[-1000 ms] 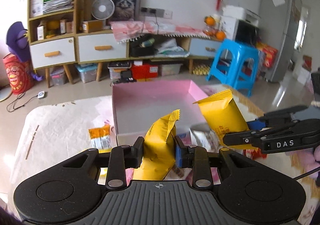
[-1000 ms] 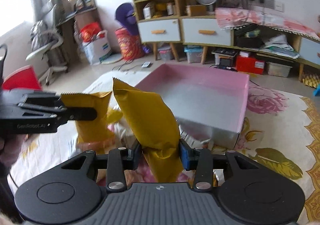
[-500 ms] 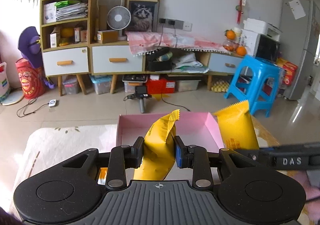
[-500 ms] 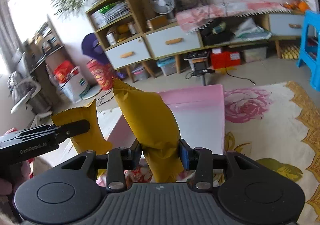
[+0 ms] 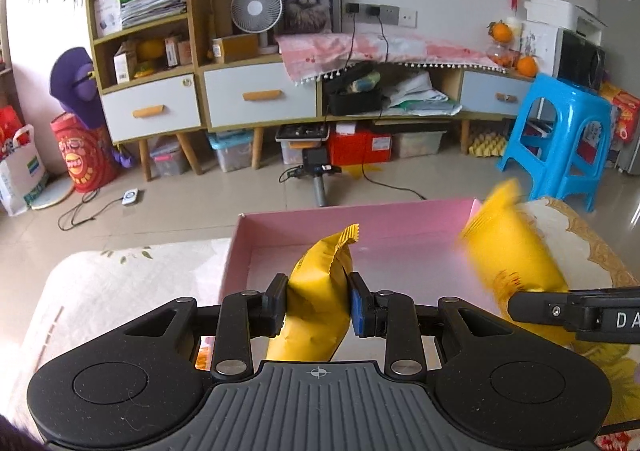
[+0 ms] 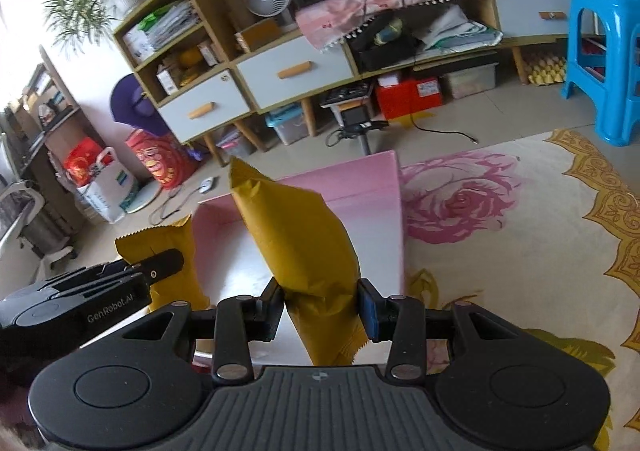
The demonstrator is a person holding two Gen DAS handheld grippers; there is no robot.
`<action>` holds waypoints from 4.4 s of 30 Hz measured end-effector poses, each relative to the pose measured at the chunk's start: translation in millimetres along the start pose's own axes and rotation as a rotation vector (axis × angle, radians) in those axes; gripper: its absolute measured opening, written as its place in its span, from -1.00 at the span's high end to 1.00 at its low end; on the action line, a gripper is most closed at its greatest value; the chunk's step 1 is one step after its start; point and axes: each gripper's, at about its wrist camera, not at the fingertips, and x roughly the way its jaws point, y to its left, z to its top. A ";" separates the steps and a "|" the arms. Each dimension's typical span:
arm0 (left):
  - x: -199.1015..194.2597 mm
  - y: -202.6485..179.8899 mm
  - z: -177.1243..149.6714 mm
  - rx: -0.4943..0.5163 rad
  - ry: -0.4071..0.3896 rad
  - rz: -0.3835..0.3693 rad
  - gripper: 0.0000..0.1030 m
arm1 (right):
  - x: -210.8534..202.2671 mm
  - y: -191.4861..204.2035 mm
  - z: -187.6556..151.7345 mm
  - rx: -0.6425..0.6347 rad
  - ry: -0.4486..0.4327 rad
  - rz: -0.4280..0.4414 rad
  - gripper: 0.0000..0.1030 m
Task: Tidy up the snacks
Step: 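Lower both yellow packs into the pink box and open both tools, then move both open tools back over the snack pile, then grasp the clear bread pack with the left tool while the right tool grasps the gold bar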
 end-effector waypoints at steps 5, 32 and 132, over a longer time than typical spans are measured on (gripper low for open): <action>7.0 -8.2 3.4 0.012 -0.012 0.019 0.41 | 6.0 -4.6 3.8 0.010 0.003 -0.023 0.39; -67.4 5.3 -10.7 -0.012 0.035 -0.069 -0.87 | -54.7 2.7 8.9 -0.060 -0.049 -0.057 -0.64; -127.1 37.6 -152.4 0.017 0.327 -0.137 0.49 | -56.3 27.4 -128.8 -0.499 0.200 -0.033 0.58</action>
